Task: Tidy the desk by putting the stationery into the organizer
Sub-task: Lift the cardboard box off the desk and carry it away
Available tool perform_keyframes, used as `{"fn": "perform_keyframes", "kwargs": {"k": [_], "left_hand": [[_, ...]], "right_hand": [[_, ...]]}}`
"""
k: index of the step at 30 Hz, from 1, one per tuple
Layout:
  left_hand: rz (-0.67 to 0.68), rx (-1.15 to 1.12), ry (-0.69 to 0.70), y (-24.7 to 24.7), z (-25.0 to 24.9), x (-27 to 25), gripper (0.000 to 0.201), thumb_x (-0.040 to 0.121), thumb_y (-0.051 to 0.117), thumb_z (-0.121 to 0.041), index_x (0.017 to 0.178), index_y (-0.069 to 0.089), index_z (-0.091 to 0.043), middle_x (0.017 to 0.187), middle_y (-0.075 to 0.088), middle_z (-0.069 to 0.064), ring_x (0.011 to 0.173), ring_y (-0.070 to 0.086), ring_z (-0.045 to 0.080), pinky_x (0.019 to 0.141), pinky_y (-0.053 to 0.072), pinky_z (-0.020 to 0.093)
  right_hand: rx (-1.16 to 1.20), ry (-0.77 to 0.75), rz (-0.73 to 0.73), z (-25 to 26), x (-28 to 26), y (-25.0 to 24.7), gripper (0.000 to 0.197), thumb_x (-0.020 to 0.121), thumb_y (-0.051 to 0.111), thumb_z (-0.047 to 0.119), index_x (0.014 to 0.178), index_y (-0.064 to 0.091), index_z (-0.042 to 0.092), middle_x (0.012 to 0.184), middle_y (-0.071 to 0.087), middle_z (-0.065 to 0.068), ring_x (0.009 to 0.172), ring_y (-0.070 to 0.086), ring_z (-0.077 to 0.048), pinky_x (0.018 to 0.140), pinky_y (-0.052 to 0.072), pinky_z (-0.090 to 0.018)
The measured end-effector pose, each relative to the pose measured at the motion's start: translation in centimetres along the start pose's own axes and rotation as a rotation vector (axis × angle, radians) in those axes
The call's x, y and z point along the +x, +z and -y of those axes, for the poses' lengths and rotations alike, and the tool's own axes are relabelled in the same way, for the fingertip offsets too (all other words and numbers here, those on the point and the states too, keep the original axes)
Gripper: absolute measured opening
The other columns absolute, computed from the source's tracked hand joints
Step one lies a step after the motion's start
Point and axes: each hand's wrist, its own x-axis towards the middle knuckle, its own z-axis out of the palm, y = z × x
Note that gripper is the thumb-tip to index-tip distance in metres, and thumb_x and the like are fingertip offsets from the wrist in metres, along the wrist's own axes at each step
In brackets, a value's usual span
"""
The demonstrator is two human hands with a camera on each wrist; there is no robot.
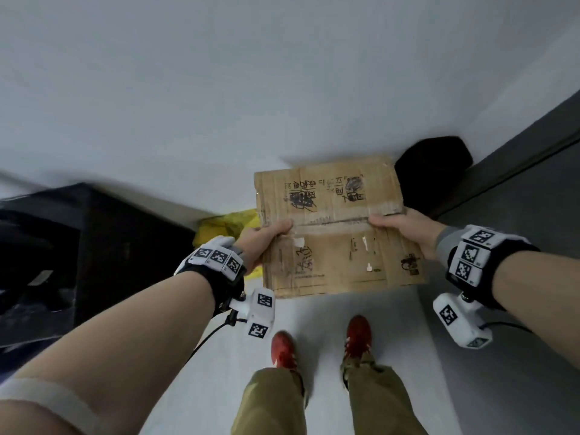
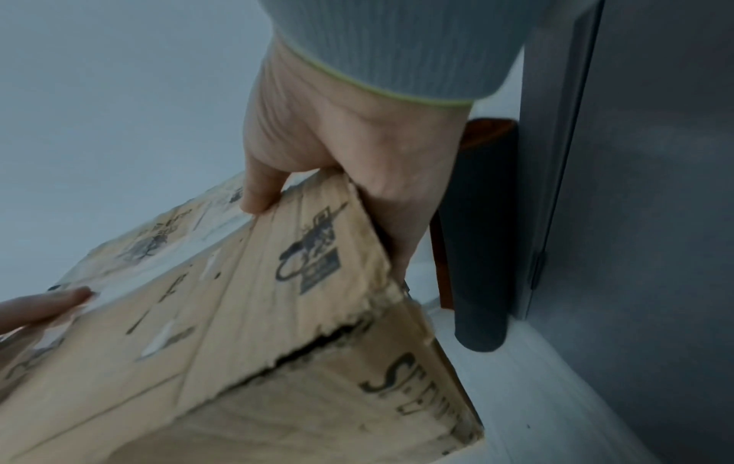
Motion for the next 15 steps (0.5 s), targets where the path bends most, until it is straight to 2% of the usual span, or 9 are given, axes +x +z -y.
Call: {"fn": "perform_keyframes", "kwargs": {"k": [2,4,5,7,8,9,12,13,15], "left_hand": [[0.010,0.001,-0.038,-0.3,1.7,0.1,0.061,0.075,0.085,-0.040,0.122,0.063,-0.007,0.104,0.076,0.011,0.096,0.074,0.029,0.089,0.059,0.047],[0.009,-0.020,-0.077,0.8,4.7,6.5,0.064,0.074,0.085,-0.040,0.123,0.062,-0.006,0.105,0.076,0.011,0.097,0.074,0.030,0.091,0.057,0.050],[0.005,-0.007,-0.055,0.6,4.4,6.5,0.064,0.073,0.085,-0.040,0.122,0.062,-0.006,0.105,0.076,0.011,0.096,0.074,0.029,0.091,0.057,0.050],[-0.001,-0.053,-0.071,1.8,7.0,11.5,0.058,0.076,0.085,-0.037,0.120,0.063,-0.007,0.103,0.077,0.010,0.094,0.075,0.028,0.089,0.058,0.049],[-0.021,-0.039,-0.080,1.9,6.8,11.6,0.058,0.076,0.085,-0.037,0.120,0.064,-0.007,0.104,0.077,0.009,0.094,0.075,0.027,0.088,0.059,0.048],[-0.023,-0.057,-0.071,2.5,8.3,14.6,0.062,0.073,0.086,-0.038,0.121,0.064,-0.007,0.105,0.076,0.009,0.095,0.074,0.027,0.088,0.059,0.048],[-0.049,-0.085,-0.082,3.4,11.8,23.0,0.087,0.053,0.092,-0.047,0.125,0.063,-0.008,0.108,0.076,0.008,0.097,0.074,0.028,0.090,0.058,0.051],[-0.060,-0.082,-0.081,3.3,11.9,23.3,0.088,0.052,0.093,-0.047,0.125,0.064,-0.008,0.107,0.076,0.008,0.096,0.074,0.028,0.090,0.057,0.051],[-0.075,-0.099,-0.065,3.6,12.6,25.9,0.074,0.062,0.091,-0.041,0.122,0.064,-0.007,0.104,0.077,0.008,0.095,0.074,0.029,0.090,0.057,0.052]], "right_hand": [[-0.017,0.020,0.036,-1.4,0.6,0.6,0.050,0.080,0.080,0.032,0.125,0.061,0.025,0.108,0.075,-0.008,0.100,0.072,-0.029,0.091,0.055,-0.049],[-0.005,0.052,0.034,-4.2,6.7,0.0,0.056,0.077,0.083,0.032,0.128,0.059,0.027,0.112,0.074,-0.007,0.104,0.070,-0.029,0.095,0.053,-0.052],[0.000,0.041,0.049,-3.9,7.0,0.1,0.058,0.077,0.083,0.031,0.129,0.058,0.027,0.114,0.073,-0.007,0.105,0.070,-0.029,0.096,0.052,-0.052],[0.004,0.078,0.037,-6.6,11.8,-0.5,0.062,0.075,0.084,0.033,0.130,0.056,0.030,0.116,0.072,-0.006,0.107,0.069,-0.028,0.097,0.052,-0.053],[-0.006,0.080,0.040,-6.3,11.9,-0.5,0.064,0.073,0.085,0.035,0.130,0.056,0.031,0.115,0.073,-0.005,0.107,0.069,-0.027,0.097,0.051,-0.053],[0.001,0.085,0.056,-8.2,15.3,-0.7,0.066,0.072,0.086,0.037,0.131,0.056,0.032,0.115,0.073,-0.004,0.107,0.069,-0.027,0.097,0.051,-0.053],[-0.034,0.078,0.054,-11.4,23.2,-1.0,0.066,0.074,0.084,0.037,0.132,0.054,0.034,0.116,0.072,-0.003,0.106,0.069,-0.026,0.094,0.053,-0.053],[-0.043,0.074,0.046,-11.5,23.6,-0.8,0.064,0.076,0.083,0.036,0.132,0.054,0.034,0.116,0.072,-0.003,0.105,0.070,-0.026,0.092,0.054,-0.052],[-0.060,0.037,0.062,-12.4,26.2,-0.5,0.061,0.079,0.081,0.035,0.133,0.053,0.034,0.116,0.072,-0.002,0.103,0.071,-0.024,0.086,0.057,-0.048]]}}
